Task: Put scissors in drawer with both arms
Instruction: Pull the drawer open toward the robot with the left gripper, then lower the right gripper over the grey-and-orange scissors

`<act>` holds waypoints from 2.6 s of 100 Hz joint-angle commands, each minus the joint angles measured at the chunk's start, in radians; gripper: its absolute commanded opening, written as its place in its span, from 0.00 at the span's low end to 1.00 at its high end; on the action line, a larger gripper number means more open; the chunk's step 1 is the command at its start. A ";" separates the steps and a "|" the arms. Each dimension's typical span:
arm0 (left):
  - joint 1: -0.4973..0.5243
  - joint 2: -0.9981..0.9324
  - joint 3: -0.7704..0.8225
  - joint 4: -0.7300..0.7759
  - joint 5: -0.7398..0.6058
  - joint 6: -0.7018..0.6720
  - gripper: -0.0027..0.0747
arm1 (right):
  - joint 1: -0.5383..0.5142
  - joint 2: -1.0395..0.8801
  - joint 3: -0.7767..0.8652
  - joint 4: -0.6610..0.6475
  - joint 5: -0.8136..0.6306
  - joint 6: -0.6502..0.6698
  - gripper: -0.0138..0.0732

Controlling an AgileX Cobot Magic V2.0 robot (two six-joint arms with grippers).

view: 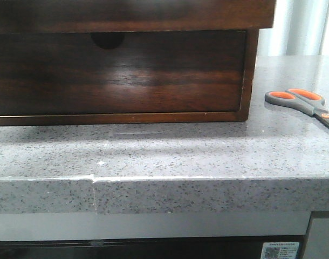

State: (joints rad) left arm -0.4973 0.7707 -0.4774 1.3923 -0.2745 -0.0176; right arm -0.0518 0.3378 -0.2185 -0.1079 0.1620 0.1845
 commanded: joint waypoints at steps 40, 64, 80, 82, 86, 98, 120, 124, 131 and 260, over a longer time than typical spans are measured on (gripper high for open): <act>-0.008 -0.110 0.027 -0.041 -0.160 -0.026 0.01 | 0.000 0.017 -0.035 -0.003 -0.072 -0.009 0.10; -0.008 -0.128 0.029 -0.041 -0.170 -0.026 0.01 | 0.000 0.017 -0.035 -0.003 -0.072 -0.009 0.10; -0.008 -0.128 0.029 -0.041 -0.159 -0.026 0.01 | 0.000 0.017 -0.035 -0.003 -0.072 -0.009 0.10; -0.008 -0.128 0.029 -0.041 -0.156 -0.026 0.01 | 0.000 0.017 -0.035 -0.003 -0.072 -0.009 0.10; -0.008 -0.128 0.029 -0.041 -0.156 -0.026 0.01 | 0.000 0.017 -0.035 -0.003 -0.072 -0.009 0.10; -0.008 -0.128 0.029 -0.041 -0.162 -0.026 0.03 | 0.000 0.017 -0.035 -0.003 -0.072 -0.009 0.10; -0.008 -0.128 0.029 -0.041 -0.190 -0.026 0.24 | 0.000 0.017 -0.035 -0.003 -0.072 -0.009 0.10; -0.008 -0.128 0.029 -0.041 -0.193 -0.026 0.28 | 0.000 0.017 -0.035 -0.003 -0.072 -0.009 0.10; -0.008 -0.128 0.029 -0.041 -0.195 -0.026 0.33 | 0.000 0.017 -0.035 -0.003 -0.072 -0.009 0.10; -0.008 -0.510 0.016 -0.681 -0.034 -0.032 0.25 | 0.090 0.317 -0.291 -0.066 0.102 -0.009 0.31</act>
State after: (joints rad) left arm -0.4973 0.2621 -0.4268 0.7677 -0.3041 -0.0360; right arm 0.0363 0.5826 -0.4158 -0.1559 0.2800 0.1845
